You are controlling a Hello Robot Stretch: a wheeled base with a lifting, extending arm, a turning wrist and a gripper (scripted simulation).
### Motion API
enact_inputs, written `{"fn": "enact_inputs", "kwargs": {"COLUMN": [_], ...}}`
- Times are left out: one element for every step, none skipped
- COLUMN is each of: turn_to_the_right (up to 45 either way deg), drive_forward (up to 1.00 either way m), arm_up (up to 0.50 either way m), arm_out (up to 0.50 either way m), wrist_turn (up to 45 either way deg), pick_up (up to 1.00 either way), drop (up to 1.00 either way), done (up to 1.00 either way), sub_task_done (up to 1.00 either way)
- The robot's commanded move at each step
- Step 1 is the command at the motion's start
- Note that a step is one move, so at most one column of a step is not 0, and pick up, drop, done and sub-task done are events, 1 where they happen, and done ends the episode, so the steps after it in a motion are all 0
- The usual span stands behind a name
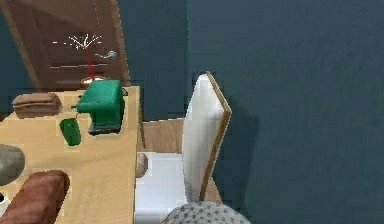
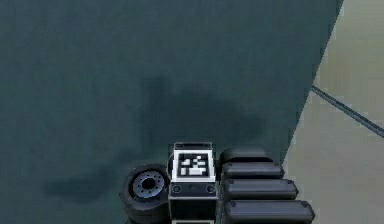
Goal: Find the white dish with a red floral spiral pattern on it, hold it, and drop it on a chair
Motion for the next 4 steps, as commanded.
{"fn": "enact_inputs", "kwargs": {"turn_to_the_right": [-45.0,-21.0,45.0,42.0], "drive_forward": [0.00,0.00,0.00,0.00], "arm_up": [0.00,0.00,0.00,0.00], "arm_out": [0.00,0.00,0.00,0.00], "wrist_turn": [0.0,0.0,0.0,0.0], "pick_up": [0.00,0.00,0.00,0.00], "drop": [0.00,0.00,0.00,0.00], "done": [0.00,0.00,0.00,0.00], "sub_task_done": [0.00,0.00,0.00,0.00]}}
